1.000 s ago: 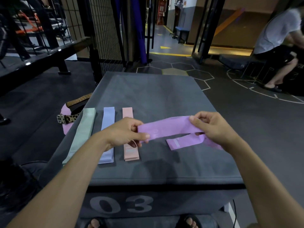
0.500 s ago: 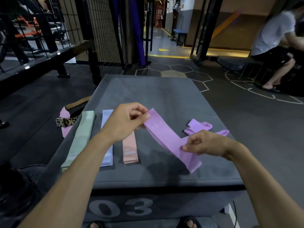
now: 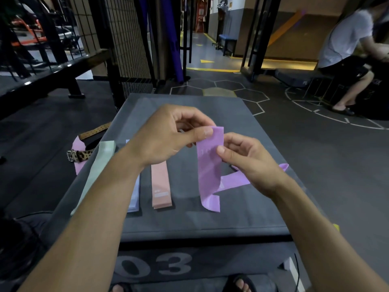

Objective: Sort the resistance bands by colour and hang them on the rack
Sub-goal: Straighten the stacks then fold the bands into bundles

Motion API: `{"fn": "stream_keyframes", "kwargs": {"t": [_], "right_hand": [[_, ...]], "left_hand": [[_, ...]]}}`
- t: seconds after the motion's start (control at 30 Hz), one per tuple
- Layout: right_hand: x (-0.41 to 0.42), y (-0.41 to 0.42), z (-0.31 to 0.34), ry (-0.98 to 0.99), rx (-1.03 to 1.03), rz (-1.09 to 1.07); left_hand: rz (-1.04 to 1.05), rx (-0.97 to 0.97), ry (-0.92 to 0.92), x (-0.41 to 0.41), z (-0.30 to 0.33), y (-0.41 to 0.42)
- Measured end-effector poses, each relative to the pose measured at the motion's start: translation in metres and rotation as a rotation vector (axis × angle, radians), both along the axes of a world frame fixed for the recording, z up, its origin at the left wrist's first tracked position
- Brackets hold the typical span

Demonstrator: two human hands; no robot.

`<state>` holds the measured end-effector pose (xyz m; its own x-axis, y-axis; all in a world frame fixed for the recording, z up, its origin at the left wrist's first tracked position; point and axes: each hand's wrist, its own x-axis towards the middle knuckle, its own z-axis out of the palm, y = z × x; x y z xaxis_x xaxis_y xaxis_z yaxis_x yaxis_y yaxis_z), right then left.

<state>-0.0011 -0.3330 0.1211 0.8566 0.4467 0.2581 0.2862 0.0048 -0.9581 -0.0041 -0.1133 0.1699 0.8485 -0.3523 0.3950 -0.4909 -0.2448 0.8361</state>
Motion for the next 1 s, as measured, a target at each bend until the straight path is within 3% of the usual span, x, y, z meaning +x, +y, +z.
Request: {"fn": "stream_keyframes", "kwargs": {"t": [0.23,0.5,0.77,1.0], "right_hand": [[-0.001,0.018,-0.001,0.067,0.185,-0.13],[-0.018,0.041,-0.029,0.173,0.062,-0.099],[-0.022,0.036,-0.066,0.441,-0.103,-0.17],[-0.012,0.035,-0.09,0.619,-0.123,-0.194]], "left_hand": [[0.19,-0.061,-0.08,0.011,0.009,0.001],[0.414,-0.079,-0.097,0.03,0.011,0.018],[0.428,0.037,0.141,0.095,-0.006,0.036],[0.452,0.194,0.332,0.163,-0.032,0.043]]}}
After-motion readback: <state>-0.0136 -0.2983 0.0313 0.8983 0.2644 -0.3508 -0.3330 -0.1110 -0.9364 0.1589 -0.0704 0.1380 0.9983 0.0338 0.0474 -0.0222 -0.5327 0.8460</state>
